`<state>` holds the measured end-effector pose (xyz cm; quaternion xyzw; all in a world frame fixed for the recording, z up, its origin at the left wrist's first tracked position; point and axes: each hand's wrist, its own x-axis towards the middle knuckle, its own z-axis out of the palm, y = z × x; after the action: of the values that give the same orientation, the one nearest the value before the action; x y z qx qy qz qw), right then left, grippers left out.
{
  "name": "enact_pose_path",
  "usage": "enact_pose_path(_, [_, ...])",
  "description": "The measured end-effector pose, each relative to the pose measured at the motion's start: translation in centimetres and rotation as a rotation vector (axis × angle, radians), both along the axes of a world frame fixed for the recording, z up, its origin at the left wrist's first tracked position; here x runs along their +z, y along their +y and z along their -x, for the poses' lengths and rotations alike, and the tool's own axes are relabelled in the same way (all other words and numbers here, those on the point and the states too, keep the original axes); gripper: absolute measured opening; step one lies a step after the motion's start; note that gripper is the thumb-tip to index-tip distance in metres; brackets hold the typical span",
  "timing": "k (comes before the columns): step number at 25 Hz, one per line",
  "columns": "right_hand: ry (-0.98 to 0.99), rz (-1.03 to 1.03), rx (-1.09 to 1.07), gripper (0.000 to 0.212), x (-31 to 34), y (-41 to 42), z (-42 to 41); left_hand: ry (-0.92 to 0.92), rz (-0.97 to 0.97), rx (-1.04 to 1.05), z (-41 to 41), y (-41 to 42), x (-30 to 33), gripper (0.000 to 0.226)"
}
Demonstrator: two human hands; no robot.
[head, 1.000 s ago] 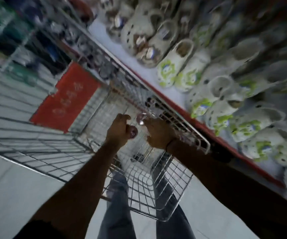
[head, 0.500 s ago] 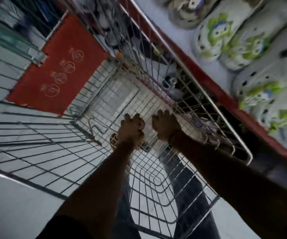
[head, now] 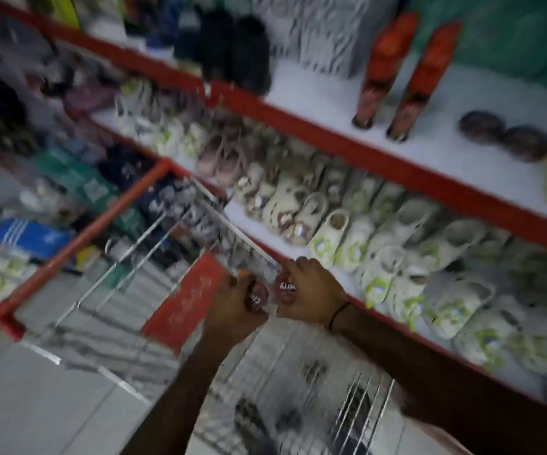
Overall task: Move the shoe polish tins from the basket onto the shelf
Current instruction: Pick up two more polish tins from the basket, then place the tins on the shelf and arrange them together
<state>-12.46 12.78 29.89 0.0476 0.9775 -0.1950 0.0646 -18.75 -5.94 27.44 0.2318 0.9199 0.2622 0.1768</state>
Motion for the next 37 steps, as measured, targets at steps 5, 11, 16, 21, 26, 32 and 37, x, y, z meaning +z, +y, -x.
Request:
enact_pose_path(5, [0.363,-0.023,-0.236,0.068,13.7,8.8,-2.1,0.235,-0.232,-0.094,2.6,9.3,12.9,0.078])
enact_pose_path(11, [0.455,-0.099,-0.615,0.066,21.7,22.9,-8.7,0.367,-0.332,-0.404,-0.6,26.7,21.8,0.08])
enact_pose_path(16, [0.305,-0.189,-0.646,0.059,21.2,27.3,-9.6,0.312,-0.195,-0.411,-0.8,34.5,21.0,0.051])
enact_pose_path(21, [0.21,-0.418,-0.628,0.051,19.3,29.6,-8.6,0.277,-0.163,-0.445,0.8,36.8,20.1,0.04])
enact_pose_path(26, [0.242,-0.402,-0.614,0.048,18.8,30.6,-8.7,0.254,-0.193,-0.417,1.4,37.0,20.2,0.03])
enact_pose_path(32, [0.238,-0.382,-0.632,0.053,18.6,31.2,-8.6,0.248,-0.189,-0.407,1.7,37.7,19.7,0.032])
enact_pose_path(37, [0.237,-0.37,-0.628,0.056,18.4,31.7,-8.6,0.235,-0.177,-0.42,2.0,38.0,19.5,0.033])
